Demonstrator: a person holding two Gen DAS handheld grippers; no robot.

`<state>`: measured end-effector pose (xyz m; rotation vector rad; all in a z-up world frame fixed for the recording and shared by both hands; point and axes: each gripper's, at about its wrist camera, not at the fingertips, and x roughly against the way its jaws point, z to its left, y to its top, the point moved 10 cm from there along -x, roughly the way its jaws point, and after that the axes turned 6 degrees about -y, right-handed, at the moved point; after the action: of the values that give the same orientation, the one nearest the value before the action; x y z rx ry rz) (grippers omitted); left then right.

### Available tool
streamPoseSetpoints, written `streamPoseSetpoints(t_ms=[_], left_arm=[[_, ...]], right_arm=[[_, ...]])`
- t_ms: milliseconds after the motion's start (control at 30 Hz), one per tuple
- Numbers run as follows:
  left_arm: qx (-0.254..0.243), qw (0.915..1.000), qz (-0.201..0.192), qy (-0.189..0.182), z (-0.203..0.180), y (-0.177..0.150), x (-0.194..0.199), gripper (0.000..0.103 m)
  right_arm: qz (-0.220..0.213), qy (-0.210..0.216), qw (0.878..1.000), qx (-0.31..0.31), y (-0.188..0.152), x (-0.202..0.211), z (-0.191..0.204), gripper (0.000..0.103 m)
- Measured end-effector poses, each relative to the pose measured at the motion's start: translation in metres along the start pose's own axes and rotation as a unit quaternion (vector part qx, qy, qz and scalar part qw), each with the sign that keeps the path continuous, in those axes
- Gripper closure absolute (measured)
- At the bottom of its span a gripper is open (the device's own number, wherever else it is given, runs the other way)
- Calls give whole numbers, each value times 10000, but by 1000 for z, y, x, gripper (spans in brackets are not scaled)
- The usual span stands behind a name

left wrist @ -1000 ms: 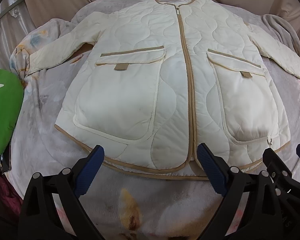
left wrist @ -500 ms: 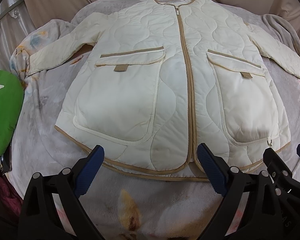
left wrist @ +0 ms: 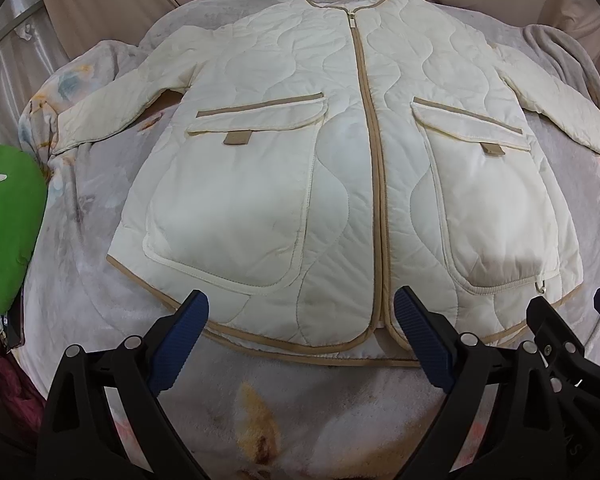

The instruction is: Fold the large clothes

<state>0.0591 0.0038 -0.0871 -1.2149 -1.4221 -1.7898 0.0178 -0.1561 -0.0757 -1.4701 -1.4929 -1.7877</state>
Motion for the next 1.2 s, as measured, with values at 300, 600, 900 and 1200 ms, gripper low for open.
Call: streamPoseSetpoints(t_ms=[300,600,900,1200], left_arm=[[-3,10000,24,21,-2,3,-4,11],[271,9996,-40,-46,9,30,-16,11],[511,9985,-173,-32,19,83,-33,11],[742,9970,-187,152,8,123,-53,11]], right_arm=[[36,25,10000,6,4,-6,-1,16],[-44,147,9997,-172,19,-32,-33,17],[-648,-256,9937,-876,99,-71,-165,17],[-995,24,9634,-2490,171,-132,-309,16]])
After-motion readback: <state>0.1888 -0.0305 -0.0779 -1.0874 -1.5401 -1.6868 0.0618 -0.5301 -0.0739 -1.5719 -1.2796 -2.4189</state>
